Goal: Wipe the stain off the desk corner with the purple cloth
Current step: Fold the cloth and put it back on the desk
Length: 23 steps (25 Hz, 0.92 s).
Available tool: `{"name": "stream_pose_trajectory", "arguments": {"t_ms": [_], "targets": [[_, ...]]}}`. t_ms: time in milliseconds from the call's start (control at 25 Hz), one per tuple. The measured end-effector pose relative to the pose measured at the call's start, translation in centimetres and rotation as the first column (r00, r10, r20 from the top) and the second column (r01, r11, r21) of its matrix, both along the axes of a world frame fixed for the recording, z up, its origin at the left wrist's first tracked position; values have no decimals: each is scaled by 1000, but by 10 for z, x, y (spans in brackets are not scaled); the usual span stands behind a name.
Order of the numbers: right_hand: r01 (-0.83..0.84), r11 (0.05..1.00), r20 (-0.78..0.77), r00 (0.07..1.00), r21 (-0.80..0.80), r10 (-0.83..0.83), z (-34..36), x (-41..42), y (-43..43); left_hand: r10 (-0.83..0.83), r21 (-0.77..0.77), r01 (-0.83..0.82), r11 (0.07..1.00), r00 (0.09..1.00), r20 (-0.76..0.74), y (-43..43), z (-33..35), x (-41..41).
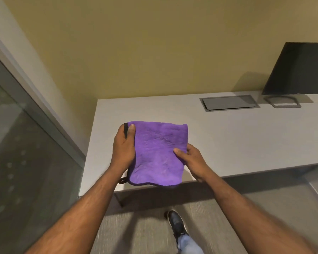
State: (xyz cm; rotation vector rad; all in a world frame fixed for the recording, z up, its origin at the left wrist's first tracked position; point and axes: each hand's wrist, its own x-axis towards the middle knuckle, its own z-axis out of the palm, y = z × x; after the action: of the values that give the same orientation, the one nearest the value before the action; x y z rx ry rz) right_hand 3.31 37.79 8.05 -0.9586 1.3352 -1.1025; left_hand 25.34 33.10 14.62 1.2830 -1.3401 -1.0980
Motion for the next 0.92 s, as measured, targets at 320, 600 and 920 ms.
{"name": "stream_pose_trajectory", "arguments": {"t_ms": [320, 600, 920], "targets": [[214, 975, 17, 976, 53, -215, -2, -80, -72, -71, 542, 393, 743, 851, -520, -83, -37, -75], [249, 962, -129, 963, 108, -235, -27, -185, -178, -85, 392, 133, 910, 987, -138, -162, -101, -189], [207, 977, -494, 856, 60, -151, -61, -268, -317, -90, 408, 64, 911, 995, 45, -286, -131, -269]]}}
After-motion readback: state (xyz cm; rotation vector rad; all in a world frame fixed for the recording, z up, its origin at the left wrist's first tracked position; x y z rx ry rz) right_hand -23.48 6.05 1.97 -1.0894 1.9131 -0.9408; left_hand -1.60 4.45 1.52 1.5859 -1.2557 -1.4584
